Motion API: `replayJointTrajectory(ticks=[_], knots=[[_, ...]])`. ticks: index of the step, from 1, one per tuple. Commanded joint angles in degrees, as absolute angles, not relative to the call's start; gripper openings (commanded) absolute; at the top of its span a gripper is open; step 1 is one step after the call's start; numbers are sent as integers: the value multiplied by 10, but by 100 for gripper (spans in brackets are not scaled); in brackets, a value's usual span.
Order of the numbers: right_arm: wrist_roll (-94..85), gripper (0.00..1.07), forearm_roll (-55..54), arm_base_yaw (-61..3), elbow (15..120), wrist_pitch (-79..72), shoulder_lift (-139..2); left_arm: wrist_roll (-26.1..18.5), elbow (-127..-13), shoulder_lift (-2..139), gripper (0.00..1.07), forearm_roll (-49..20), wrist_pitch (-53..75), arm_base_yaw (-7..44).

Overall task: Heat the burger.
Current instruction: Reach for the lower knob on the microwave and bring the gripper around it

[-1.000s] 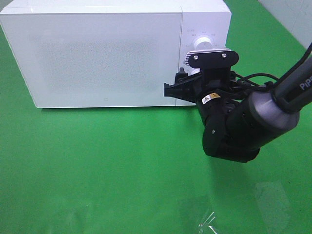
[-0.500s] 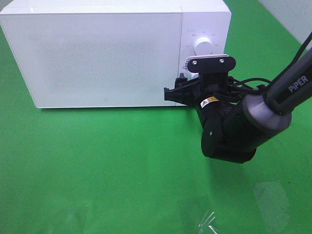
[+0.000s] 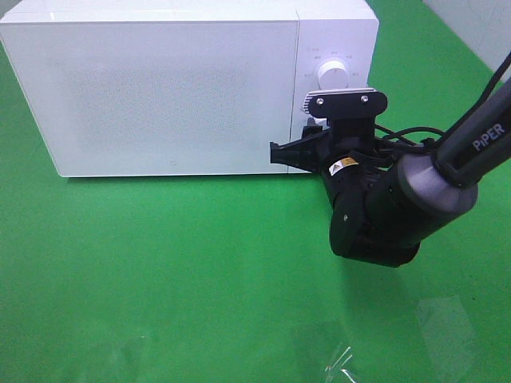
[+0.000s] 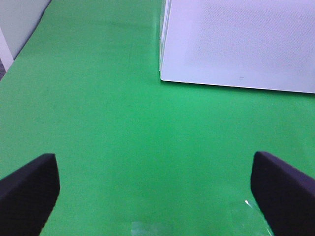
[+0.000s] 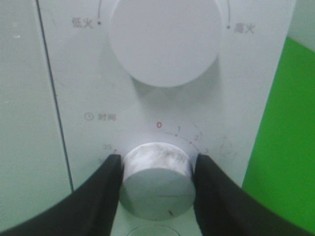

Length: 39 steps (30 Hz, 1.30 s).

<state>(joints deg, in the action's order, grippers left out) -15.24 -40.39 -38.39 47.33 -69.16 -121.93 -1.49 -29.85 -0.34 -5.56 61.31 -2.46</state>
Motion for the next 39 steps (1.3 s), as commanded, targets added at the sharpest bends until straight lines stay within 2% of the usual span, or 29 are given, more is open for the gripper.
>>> replayJointTrajectory(ticks=[1,2,10,14,16,17,18,21,22,27,29,31,39], knots=[[-155,8,-384,-382,479,-701,-1216,-14,-297,-16,98,-57,612,-26],[-154,1,-375,-382,479,-705,-1216,-14,-297,-16,98,-57,612,-26],[-107,0,-359,-382,479,-711,-1216,-14,-297,-16,98,-57,612,-26],[11,1,-324,-382,479,-713,-1216,-14,-297,-16,98,-57,612,-26],[164,1,-260,-382,479,-718,-1216,-14,-297,-16,98,-57,612,-26],[164,1,-260,-382,479,-718,-1216,-14,-297,-16,98,-57,612,-26],[267,1,-230,-382,479,-720,-1216,-14,-297,-16,98,-57,612,-26],[321,1,-219,-382,479,-722,-1216,-14,-297,-16,98,-57,612,-26],[410,1,-202,-382,479,-727,-1216,-14,-297,-16,98,-57,612,-26],[556,1,-196,-382,479,-737,-1216,-14,-297,-16,98,-57,612,-26],[705,1,-197,-382,479,-743,-1216,-14,-297,-16,98,-57,612,-26],[775,1,-199,-382,479,-743,-1216,-14,-297,-16,98,-57,612,-26],[841,1,-218,-382,479,-743,-1216,-14,-297,-16,98,-57,612,-26]])
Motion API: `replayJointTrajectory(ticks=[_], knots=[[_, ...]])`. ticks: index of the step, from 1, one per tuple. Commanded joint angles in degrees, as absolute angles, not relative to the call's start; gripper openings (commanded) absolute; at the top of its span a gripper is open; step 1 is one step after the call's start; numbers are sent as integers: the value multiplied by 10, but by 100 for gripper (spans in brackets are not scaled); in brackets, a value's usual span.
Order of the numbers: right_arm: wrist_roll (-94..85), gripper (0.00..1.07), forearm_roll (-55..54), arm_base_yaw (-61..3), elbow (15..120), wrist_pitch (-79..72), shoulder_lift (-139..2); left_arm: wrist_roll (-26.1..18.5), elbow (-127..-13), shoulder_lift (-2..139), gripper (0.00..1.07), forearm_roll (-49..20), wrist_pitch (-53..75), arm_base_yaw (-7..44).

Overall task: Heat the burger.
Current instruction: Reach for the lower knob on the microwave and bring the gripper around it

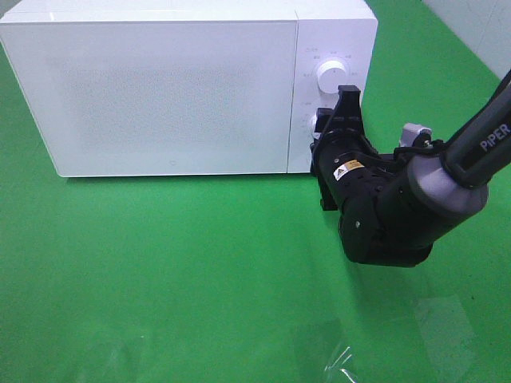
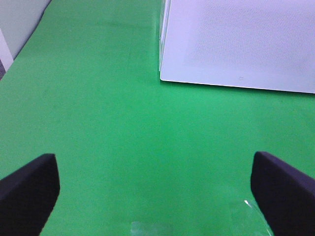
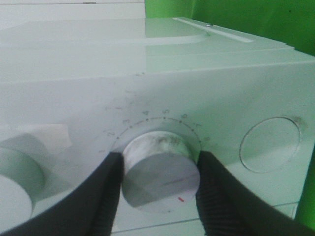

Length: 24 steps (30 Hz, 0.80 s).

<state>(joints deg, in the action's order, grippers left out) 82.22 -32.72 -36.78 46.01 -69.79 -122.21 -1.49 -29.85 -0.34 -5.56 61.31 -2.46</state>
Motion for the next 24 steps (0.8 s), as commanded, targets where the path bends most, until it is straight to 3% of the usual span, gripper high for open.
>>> replayJointTrajectory(ticks=[1,13,17,18,21,23,24], knots=[[841,1,-218,-382,479,-743,-1216,-14,-297,-16,98,-57,612,-26],[816,7,-277,-382,479,-743,-1216,-14,-297,-16,98,-57,612,-26],[805,17,-315,-382,479,-742,-1216,-14,-297,-16,98,-57,612,-26],[796,27,-331,-382,479,-742,-1216,-14,-297,-16,98,-57,612,-26],[792,32,-337,-382,479,-742,-1216,-14,-297,-16,98,-57,612,-26],[768,51,-358,-382,478,-735,-1208,-14,-297,-16,98,-57,612,-26],[768,51,-358,-382,478,-735,-1208,-14,-297,-16,98,-57,612,-26]])
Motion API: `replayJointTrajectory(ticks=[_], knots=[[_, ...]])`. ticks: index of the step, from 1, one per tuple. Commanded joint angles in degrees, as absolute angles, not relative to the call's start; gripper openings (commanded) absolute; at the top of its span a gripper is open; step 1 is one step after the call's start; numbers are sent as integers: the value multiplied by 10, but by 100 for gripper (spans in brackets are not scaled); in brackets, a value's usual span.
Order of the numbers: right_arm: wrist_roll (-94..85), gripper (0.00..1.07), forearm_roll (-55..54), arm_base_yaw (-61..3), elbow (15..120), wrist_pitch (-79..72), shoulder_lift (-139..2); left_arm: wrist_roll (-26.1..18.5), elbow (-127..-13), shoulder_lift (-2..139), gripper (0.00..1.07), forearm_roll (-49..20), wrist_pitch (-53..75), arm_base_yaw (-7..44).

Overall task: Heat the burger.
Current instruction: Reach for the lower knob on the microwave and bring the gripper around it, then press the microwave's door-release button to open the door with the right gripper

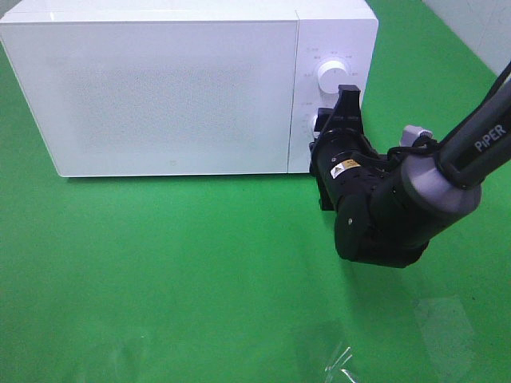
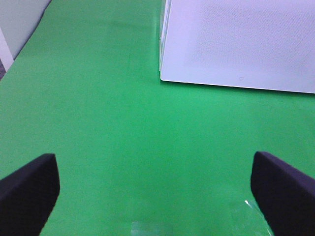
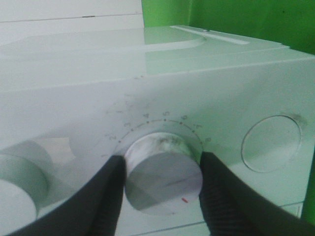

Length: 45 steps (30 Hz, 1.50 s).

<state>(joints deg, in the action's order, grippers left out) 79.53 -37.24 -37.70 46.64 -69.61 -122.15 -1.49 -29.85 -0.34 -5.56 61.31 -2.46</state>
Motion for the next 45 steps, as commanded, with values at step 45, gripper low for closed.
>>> replayJointTrajectory(ticks=[45], knots=[[132,69,-366,-431,334,-394,-893,-14,-297,-16,98,-57,612,-26]])
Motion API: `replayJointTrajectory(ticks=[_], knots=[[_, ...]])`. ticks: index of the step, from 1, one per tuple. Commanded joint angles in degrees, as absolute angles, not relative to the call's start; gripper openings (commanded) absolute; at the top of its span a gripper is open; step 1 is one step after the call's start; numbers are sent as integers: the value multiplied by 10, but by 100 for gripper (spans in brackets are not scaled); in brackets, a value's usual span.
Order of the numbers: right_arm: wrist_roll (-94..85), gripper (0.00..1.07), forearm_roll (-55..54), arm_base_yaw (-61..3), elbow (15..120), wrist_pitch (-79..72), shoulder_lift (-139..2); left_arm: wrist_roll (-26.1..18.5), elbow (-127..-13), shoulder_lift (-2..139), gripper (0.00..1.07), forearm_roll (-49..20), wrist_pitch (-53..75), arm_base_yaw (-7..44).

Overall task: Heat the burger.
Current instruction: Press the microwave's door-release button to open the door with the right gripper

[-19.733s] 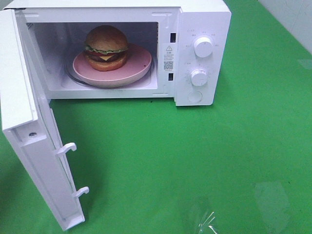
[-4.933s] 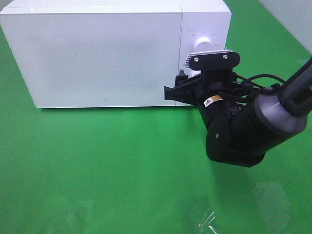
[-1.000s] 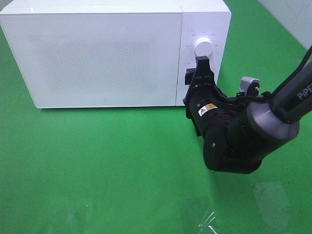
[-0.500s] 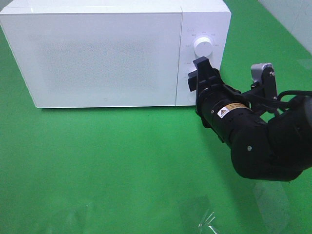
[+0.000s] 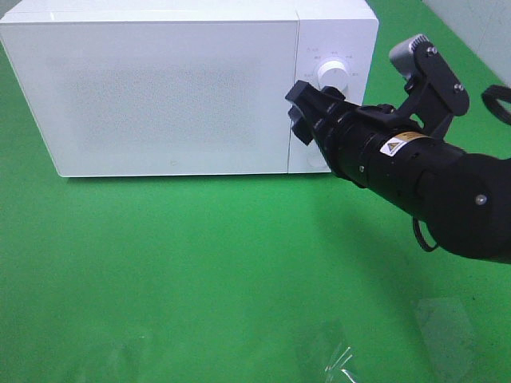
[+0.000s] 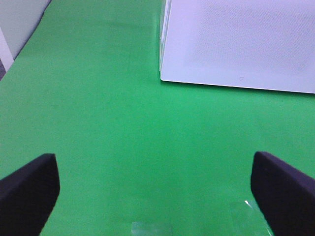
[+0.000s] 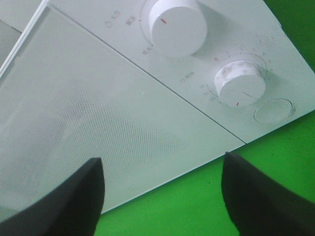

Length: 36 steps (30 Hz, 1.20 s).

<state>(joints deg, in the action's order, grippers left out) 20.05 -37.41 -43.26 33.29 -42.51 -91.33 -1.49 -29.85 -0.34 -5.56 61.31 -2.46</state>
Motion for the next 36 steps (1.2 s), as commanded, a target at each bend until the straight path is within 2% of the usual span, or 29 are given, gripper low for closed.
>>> replayJointTrajectory(ticks=[1,7,10,11,15,18,19,20,22,36], knots=[[116,69,-366,-431,334,-383,-887,-14,-297,-16,98,-57,612,-26],[25,69,-316,-417,340,-269,-838,-14,-297,-16,98,-57,612,-26],[21,70,-255,-394,355,-188,-814,-14,-297,-16,98,-57,612,-26],[25,73,-202,-379,368,-129,-798,-14,-297,-16,98,-57,612,-26],[29,80,-127,-360,393,-17,-771,-14,-297,-16,98,-57,612,-26],[29,81,-112,-355,400,13,-765,-14,-297,-16,98,-57,612,-26],[29,80,-72,-350,423,95,-743,-14,-297,-16,98,-57,612,-26],[29,80,-72,-350,423,95,-743,-14,-297,-16,98,-57,612,-26],[29,80,-41,-350,442,191,-700,-14,-297,-16,98,-57,612,-26],[29,77,19,-350,439,366,-550,-14,-297,-16,98,-57,612,-26]])
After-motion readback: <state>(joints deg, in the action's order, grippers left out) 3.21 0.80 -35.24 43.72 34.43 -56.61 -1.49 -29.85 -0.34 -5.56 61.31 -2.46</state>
